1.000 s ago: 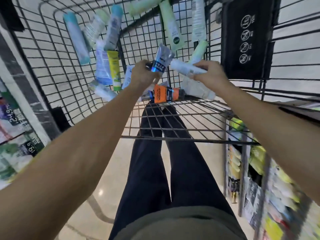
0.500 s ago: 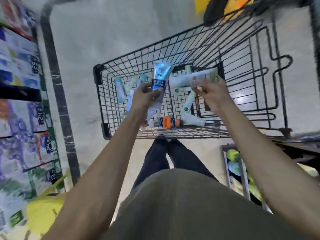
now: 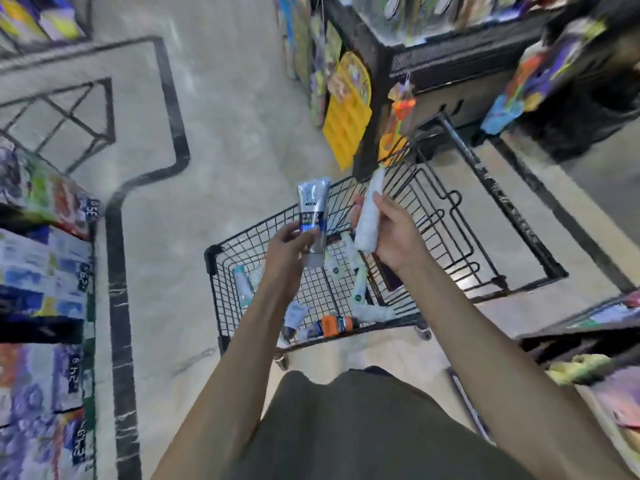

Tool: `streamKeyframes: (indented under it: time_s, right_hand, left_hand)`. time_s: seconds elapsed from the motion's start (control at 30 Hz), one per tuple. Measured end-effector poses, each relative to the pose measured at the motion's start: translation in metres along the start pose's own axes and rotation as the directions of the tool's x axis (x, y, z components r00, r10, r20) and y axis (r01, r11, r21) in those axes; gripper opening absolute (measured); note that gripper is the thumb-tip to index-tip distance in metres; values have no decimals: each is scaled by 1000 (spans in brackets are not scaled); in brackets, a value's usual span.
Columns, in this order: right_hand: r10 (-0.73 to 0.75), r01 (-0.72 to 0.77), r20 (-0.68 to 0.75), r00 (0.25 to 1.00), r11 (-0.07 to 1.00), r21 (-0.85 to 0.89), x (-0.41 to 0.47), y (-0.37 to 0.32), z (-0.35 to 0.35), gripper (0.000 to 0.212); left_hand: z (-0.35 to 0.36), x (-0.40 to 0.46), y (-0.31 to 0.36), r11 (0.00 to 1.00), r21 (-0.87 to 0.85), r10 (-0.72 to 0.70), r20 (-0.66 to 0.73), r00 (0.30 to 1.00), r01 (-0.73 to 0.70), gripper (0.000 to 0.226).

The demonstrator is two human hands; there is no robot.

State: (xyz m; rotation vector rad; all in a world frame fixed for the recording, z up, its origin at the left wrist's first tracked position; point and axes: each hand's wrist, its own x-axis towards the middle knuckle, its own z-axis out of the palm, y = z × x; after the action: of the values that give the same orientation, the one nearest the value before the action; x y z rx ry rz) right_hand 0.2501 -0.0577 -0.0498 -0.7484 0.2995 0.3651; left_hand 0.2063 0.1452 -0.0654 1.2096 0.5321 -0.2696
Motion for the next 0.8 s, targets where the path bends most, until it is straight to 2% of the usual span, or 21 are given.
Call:
streamKeyframes:
  time_s: [0.1, 0.17, 0.23, 0.37, 0.47, 0.63, 0.8]
  right_hand:
    - [-80, 80, -1, 997, 996, -49, -25, 1, 7, 50]
    - [-100, 101, -52, 994, 995, 22, -43, 6, 6, 38]
    - [-96, 100, -52, 994, 993, 70, -60, 9, 5, 44]
    - [-170, 172, -132, 977, 985, 2, -111, 19, 1, 49]
    - [-263, 254, -218, 940, 965, -68, -157, 29, -3, 41]
    - [-430, 387, -370, 824, 903, -187, -237, 42, -19, 46]
    - [-543, 505, -508, 668, 833, -226, -315, 48, -39, 36]
  left_hand:
    - [1, -14, 7, 1000, 6, 1, 65, 998, -1, 40]
    - [2, -29, 11, 998, 59, 13, 134, 991, -21, 37]
    - [0, -37, 9, 996, 79, 21, 186, 982, -36, 38]
    - [-1, -60, 4, 992, 119, 5, 283, 959, -40, 46]
    - [6, -84, -1, 992, 124, -8, 357, 934, -39, 33]
    - [25, -123, -26, 982, 178, -43, 501, 865, -54, 37]
    - [62, -172, -55, 971, 228, -85, 619, 781, -76, 29]
